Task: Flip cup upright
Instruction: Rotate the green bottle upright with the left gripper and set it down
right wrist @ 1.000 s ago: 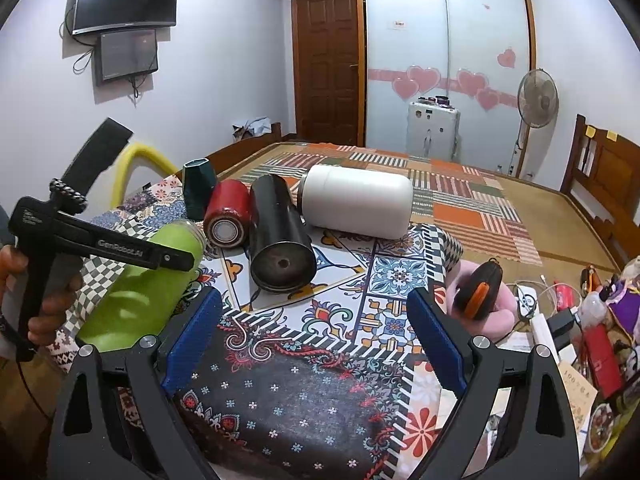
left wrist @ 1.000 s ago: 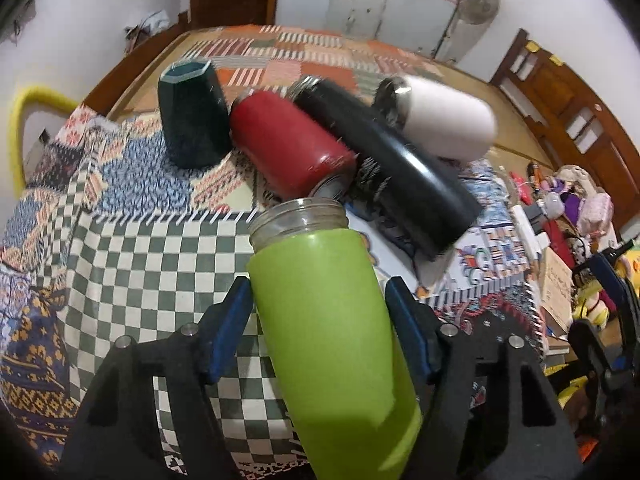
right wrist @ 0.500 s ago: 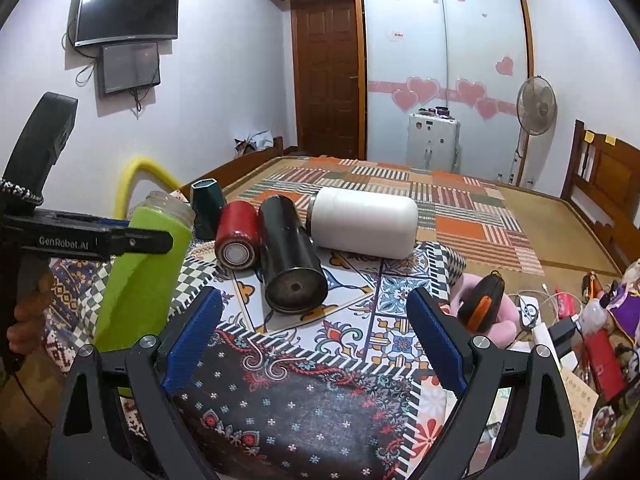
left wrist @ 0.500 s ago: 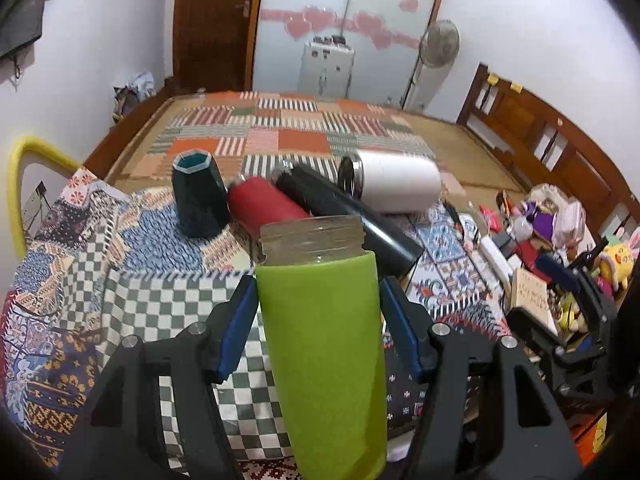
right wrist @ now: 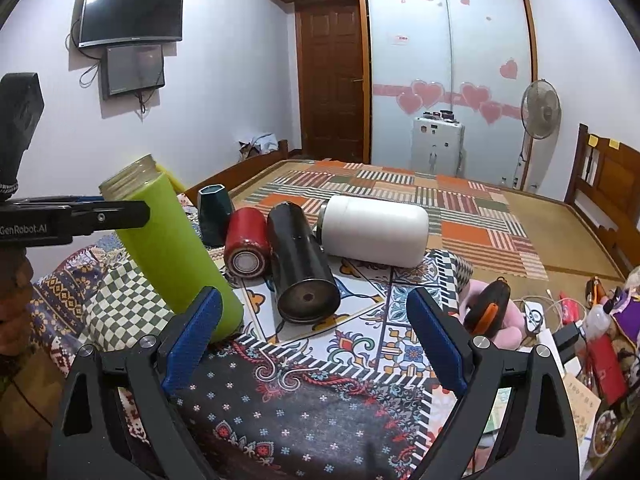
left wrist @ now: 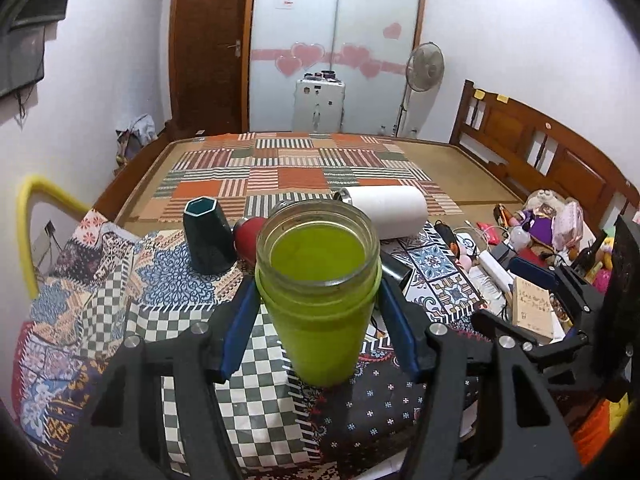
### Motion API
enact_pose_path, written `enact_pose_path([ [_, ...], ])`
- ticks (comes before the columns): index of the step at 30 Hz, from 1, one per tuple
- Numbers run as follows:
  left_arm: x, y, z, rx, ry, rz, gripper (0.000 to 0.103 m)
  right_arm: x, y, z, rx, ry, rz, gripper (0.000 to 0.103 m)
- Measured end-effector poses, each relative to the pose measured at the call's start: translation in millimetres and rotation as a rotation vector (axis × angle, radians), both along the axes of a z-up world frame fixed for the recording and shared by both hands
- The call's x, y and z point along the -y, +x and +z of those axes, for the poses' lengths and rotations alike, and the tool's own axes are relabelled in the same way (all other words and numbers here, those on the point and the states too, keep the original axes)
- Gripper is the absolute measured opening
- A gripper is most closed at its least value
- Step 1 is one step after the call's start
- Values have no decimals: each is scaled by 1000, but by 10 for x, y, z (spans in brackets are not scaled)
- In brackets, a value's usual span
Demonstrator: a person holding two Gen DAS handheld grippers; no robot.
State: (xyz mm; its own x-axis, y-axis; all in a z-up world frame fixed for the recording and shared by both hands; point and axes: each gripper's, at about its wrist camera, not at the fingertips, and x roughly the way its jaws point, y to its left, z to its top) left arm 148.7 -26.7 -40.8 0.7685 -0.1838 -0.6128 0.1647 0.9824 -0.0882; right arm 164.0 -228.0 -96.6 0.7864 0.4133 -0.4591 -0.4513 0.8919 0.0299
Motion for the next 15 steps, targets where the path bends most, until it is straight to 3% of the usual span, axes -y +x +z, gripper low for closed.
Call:
enact_pose_path([
  [9, 191, -79, -21, 38, 88, -57, 60, -59, 24, -67, -15, 0, 10, 93],
  [15, 205, -194, -52, 65, 97, -52, 61, -27, 8, -41, -16, 18, 11, 93],
])
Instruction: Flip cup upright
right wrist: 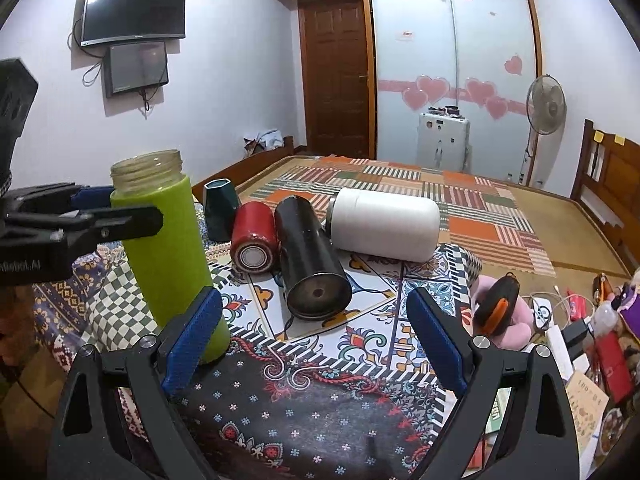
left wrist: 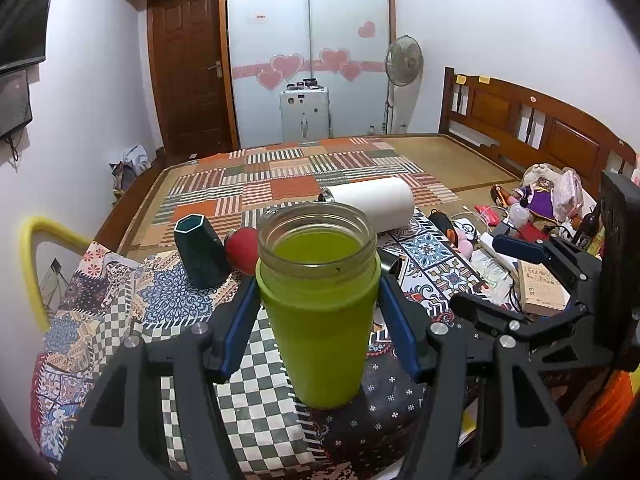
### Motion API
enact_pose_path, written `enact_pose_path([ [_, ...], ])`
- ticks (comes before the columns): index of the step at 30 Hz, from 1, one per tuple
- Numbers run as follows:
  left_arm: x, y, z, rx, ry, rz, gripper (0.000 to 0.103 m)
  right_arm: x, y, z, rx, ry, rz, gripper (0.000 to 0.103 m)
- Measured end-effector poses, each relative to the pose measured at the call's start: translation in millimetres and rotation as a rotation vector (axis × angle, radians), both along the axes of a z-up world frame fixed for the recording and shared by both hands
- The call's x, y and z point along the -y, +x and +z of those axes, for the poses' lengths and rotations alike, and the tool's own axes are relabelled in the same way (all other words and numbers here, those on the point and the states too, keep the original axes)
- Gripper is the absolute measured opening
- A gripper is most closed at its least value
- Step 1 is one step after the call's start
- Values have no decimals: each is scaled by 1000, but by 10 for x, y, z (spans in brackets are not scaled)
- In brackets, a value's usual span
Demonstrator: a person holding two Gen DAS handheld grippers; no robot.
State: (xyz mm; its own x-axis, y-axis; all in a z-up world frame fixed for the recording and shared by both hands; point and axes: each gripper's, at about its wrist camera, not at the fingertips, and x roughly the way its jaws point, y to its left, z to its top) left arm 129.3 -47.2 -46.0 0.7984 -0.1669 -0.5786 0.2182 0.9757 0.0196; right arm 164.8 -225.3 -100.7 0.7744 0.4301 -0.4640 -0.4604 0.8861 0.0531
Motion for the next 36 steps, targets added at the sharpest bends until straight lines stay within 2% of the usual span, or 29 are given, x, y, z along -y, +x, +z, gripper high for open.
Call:
enact_pose_path([
  [9, -19, -98, -18, 44, 9, 16, 61, -23, -66, 51, 13, 1, 0, 93],
  [13, 48, -246, 8, 89, 37, -5, 73, -41, -121, 92, 24, 2, -2, 93],
  [16, 21, -382, 80, 120, 27, 2, 73, -55, -196, 163, 44, 4, -8, 93],
  [18, -56, -492, 168, 149, 0, 25, 74, -62, -287, 246, 69, 14, -10, 93],
  [20, -145, -589, 263, 178, -31, 48, 80, -63, -378, 324, 91, 25, -12, 93],
  [23, -262, -831, 436, 267, -49, 107, 82, -69, -568, 466, 147, 39, -25, 93],
  [28, -387, -1194, 671, 385, -61, 157, 90, -79, -920, 688, 246, 77, -45, 101],
  [30, -423, -1332, 743, 426, -68, 169, 95, -95, -1059, 770, 281, 90, -55, 101],
  [31, -438, -1391, 764, 440, -72, 178, 102, -97, -1121, 806, 295, 100, -60, 101],
  [36, -502, -1616, 817, 489, -83, 209, 103, -124, -1369, 926, 343, 162, -59, 103],
])
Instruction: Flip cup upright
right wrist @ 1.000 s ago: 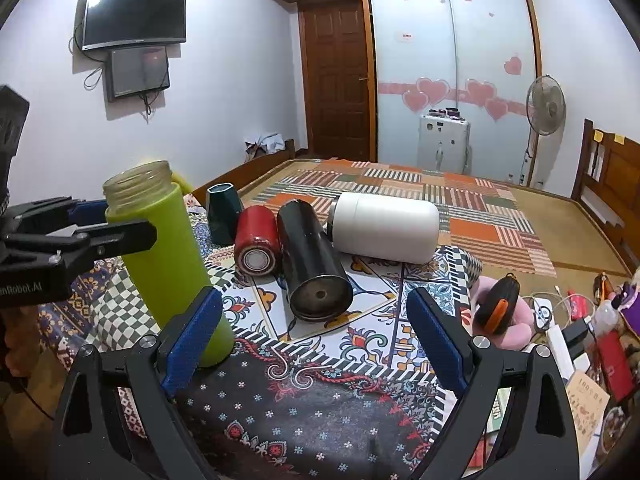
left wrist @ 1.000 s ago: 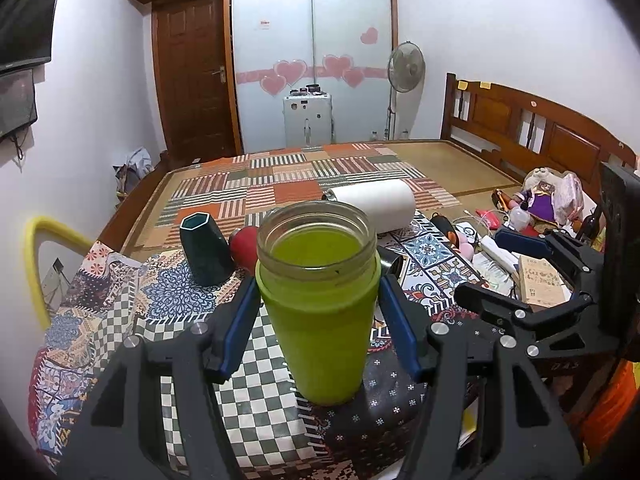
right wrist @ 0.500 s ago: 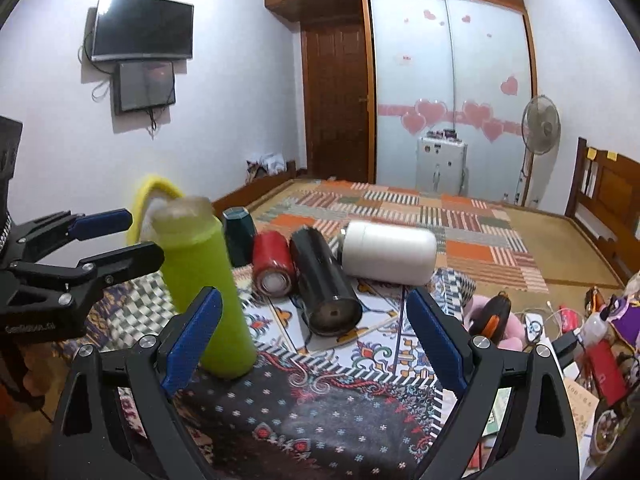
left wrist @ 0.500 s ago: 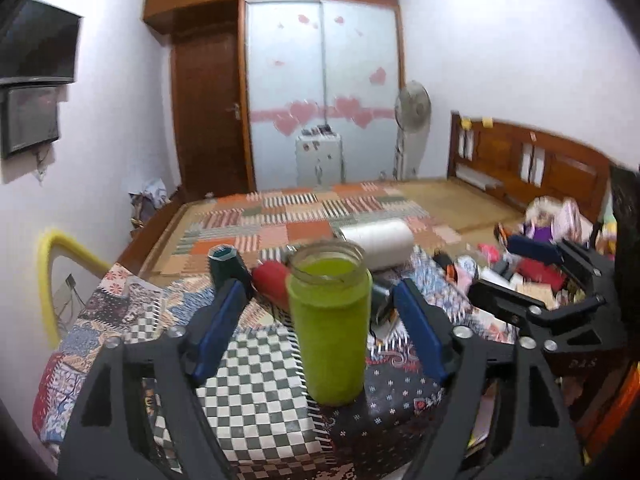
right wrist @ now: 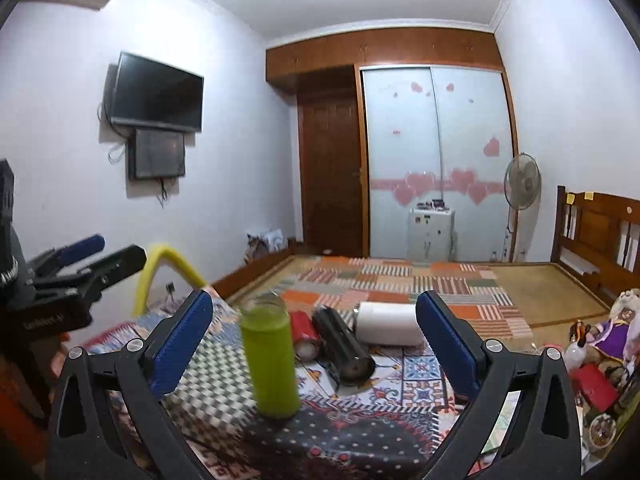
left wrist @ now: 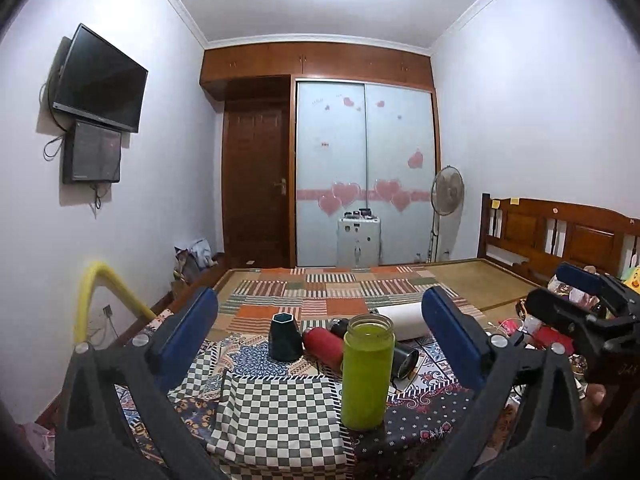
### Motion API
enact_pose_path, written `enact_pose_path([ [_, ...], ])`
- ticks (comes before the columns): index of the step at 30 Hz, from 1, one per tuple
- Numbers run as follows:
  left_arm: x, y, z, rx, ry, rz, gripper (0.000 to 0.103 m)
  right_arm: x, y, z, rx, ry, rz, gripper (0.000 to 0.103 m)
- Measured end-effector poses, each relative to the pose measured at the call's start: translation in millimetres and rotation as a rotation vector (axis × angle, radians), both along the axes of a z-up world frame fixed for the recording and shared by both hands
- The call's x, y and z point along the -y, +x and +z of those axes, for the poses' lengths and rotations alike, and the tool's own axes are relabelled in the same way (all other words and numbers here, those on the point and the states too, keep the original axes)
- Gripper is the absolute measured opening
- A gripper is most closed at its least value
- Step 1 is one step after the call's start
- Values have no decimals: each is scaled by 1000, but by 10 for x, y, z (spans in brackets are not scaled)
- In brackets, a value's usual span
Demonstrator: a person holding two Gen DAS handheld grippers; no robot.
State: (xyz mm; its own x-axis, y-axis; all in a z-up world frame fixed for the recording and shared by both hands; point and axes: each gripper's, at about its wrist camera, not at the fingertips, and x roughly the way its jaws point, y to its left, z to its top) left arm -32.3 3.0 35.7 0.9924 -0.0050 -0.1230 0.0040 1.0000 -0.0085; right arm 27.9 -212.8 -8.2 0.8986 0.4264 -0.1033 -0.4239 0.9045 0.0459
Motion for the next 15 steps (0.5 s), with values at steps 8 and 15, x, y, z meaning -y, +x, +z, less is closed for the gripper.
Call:
enact_pose_path([
  [8, -50, -153, -63, 15, -28, 24, 103, -117, -146, -33, 26, 15, -6, 103],
  [15, -21, -268, -73, 31, -10, 42, 103, -152, -226, -79, 27, 20, -10, 103],
])
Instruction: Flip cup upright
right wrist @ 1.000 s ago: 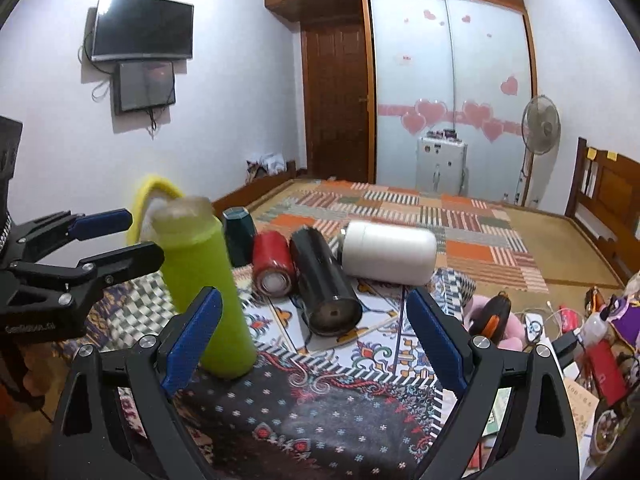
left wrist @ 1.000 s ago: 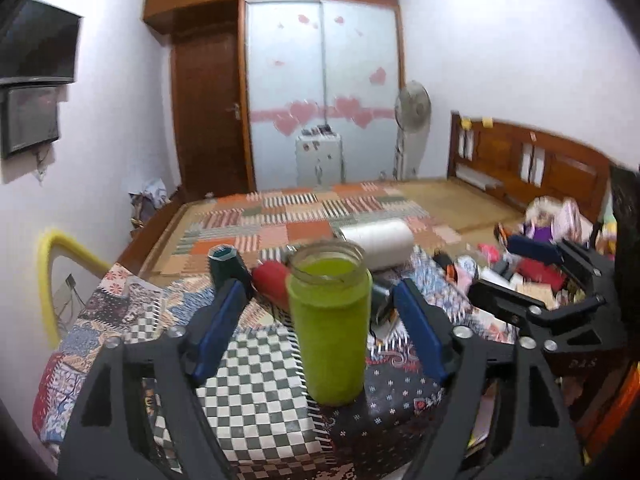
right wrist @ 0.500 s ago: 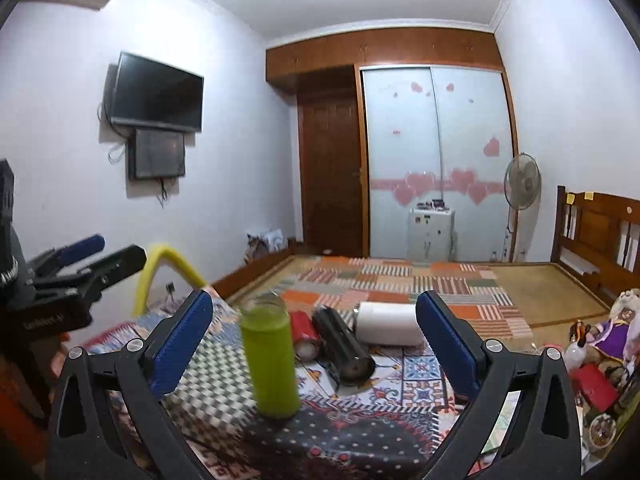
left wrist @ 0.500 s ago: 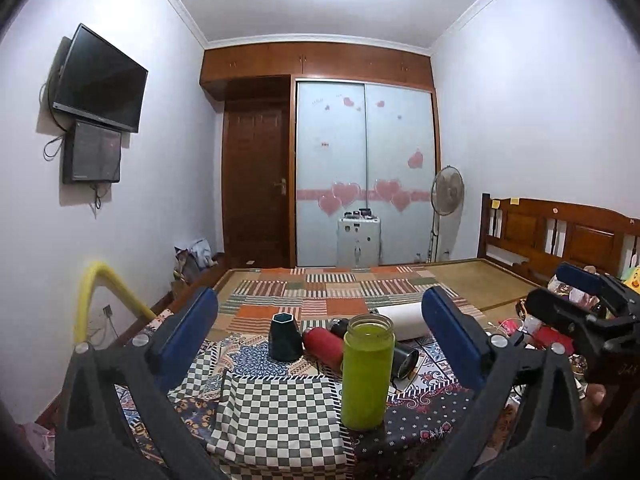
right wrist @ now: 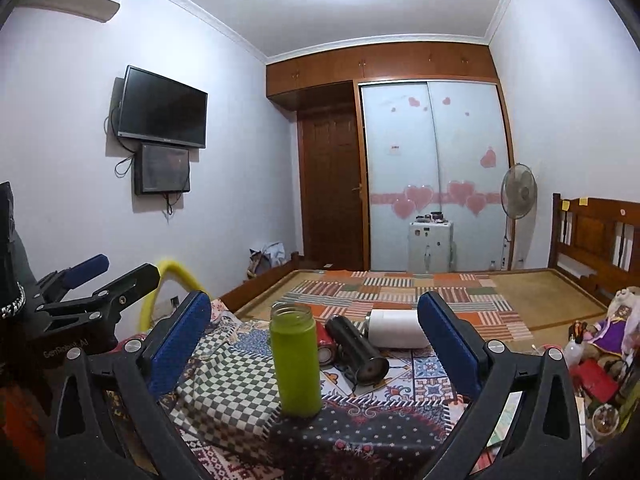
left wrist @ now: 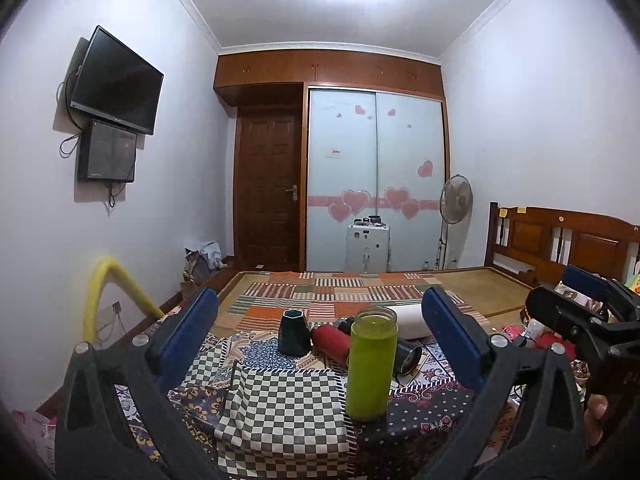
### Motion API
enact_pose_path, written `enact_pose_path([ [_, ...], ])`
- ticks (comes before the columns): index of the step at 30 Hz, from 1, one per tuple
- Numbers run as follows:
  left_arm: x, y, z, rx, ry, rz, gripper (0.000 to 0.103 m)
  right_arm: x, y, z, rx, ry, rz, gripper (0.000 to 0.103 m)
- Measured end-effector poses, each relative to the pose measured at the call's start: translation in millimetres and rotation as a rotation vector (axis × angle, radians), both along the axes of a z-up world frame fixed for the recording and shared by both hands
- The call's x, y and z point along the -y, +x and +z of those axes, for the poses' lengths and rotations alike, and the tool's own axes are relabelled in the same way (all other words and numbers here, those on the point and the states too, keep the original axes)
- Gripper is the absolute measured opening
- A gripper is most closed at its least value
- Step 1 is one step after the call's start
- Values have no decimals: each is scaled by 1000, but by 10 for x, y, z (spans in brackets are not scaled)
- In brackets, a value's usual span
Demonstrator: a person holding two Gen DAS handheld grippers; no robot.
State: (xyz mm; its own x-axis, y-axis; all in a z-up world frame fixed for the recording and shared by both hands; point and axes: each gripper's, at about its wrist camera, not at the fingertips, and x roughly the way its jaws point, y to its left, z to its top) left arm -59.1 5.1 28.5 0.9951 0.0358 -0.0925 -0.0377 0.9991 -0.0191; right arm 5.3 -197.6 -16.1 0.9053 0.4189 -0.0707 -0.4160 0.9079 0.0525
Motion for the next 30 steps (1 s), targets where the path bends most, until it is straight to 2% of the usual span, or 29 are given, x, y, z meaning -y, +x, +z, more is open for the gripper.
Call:
enact_pose_path([
  [30, 8, 11, -62, -9, 8, 1, 103, 76, -15, -66, -25, 12, -8, 103],
])
